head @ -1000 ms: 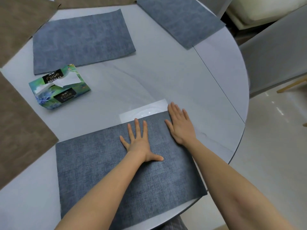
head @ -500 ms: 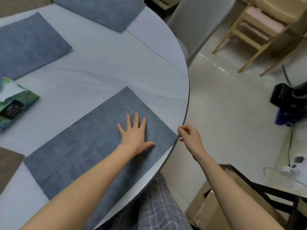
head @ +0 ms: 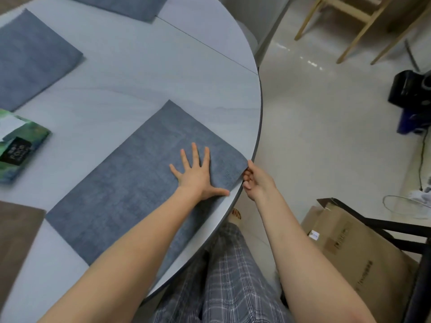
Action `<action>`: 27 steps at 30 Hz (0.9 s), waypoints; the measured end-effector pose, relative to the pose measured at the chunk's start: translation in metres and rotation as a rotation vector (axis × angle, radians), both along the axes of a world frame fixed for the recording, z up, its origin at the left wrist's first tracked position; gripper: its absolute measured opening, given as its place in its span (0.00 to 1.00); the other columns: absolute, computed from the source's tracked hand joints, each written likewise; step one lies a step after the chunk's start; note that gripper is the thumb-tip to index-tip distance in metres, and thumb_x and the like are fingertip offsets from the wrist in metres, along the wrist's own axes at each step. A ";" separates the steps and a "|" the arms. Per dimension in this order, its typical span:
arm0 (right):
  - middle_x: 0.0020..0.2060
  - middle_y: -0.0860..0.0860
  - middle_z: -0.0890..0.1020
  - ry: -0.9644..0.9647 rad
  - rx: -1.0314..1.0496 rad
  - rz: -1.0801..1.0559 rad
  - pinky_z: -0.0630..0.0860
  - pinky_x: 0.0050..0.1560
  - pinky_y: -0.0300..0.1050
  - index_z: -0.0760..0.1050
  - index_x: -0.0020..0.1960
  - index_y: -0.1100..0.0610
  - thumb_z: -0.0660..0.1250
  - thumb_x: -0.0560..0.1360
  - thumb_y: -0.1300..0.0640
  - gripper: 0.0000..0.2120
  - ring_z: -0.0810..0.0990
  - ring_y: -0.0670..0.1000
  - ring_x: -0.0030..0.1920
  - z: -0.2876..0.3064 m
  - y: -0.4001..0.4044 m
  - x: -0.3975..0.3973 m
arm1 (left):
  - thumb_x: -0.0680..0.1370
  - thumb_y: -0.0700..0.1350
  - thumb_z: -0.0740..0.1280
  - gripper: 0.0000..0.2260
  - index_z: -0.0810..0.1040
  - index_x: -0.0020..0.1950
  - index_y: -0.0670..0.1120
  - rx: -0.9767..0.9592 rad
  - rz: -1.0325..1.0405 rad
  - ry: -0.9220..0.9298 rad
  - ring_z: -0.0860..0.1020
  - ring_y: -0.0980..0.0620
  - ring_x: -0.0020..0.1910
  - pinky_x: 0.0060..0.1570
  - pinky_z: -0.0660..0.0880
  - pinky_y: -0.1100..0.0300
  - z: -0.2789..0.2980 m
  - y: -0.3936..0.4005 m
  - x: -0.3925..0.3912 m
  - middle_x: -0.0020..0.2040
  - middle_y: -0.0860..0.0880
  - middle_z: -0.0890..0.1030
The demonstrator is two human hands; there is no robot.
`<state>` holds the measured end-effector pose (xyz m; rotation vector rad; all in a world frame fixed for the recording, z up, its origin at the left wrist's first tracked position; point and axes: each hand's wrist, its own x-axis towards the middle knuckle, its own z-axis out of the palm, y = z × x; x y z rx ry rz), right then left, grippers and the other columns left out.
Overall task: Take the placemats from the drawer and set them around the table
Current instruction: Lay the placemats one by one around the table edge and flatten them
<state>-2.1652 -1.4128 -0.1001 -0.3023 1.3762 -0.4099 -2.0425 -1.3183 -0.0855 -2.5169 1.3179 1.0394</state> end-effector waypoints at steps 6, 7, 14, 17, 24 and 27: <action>0.16 0.46 0.67 0.001 0.173 -0.203 0.50 0.16 0.31 0.69 0.31 0.55 0.63 0.76 0.63 0.14 0.55 0.45 0.14 0.002 -0.002 0.017 | 0.60 0.74 0.69 0.63 0.30 0.77 0.51 -0.014 0.001 -0.003 0.30 0.35 0.74 0.67 0.42 0.26 -0.001 0.000 0.000 0.75 0.45 0.28; 0.18 0.46 0.68 0.001 0.186 -0.191 0.50 0.16 0.32 0.70 0.32 0.55 0.64 0.75 0.62 0.14 0.55 0.45 0.16 0.002 -0.004 0.016 | 0.60 0.74 0.69 0.63 0.30 0.77 0.51 -0.014 -0.002 -0.005 0.30 0.35 0.74 0.67 0.42 0.26 -0.001 0.000 0.001 0.75 0.45 0.28; 0.27 0.49 0.65 0.222 0.119 -0.139 0.53 0.19 0.29 0.62 0.30 0.53 0.55 0.71 0.66 0.13 0.57 0.47 0.20 0.006 -0.015 0.022 | 0.60 0.74 0.69 0.63 0.30 0.77 0.51 -0.013 -0.003 -0.005 0.30 0.35 0.74 0.66 0.42 0.26 -0.003 0.000 0.001 0.75 0.45 0.28; 0.37 0.57 0.76 0.572 -0.191 0.151 0.68 0.27 0.39 0.72 0.39 0.61 0.57 0.73 0.65 0.07 0.73 0.55 0.30 0.013 -0.012 0.020 | 0.60 0.75 0.68 0.63 0.30 0.76 0.52 -0.016 -0.003 -0.003 0.30 0.36 0.74 0.66 0.42 0.26 -0.003 0.001 0.001 0.75 0.46 0.27; 0.78 0.51 0.49 0.628 -1.307 1.268 0.44 0.77 0.48 0.47 0.78 0.56 0.51 0.82 0.52 0.27 0.45 0.48 0.77 -0.009 0.015 -0.015 | 0.60 0.75 0.68 0.62 0.31 0.77 0.53 -0.045 0.013 0.001 0.30 0.38 0.75 0.67 0.42 0.27 -0.005 0.003 0.001 0.76 0.47 0.28; 0.76 0.46 0.37 0.615 -1.276 1.444 0.37 0.76 0.49 0.38 0.77 0.51 0.49 0.82 0.47 0.30 0.34 0.43 0.75 -0.026 0.006 -0.027 | 0.60 0.75 0.68 0.62 0.32 0.77 0.53 -0.047 0.016 -0.010 0.32 0.39 0.75 0.68 0.43 0.28 -0.003 0.003 0.002 0.76 0.48 0.29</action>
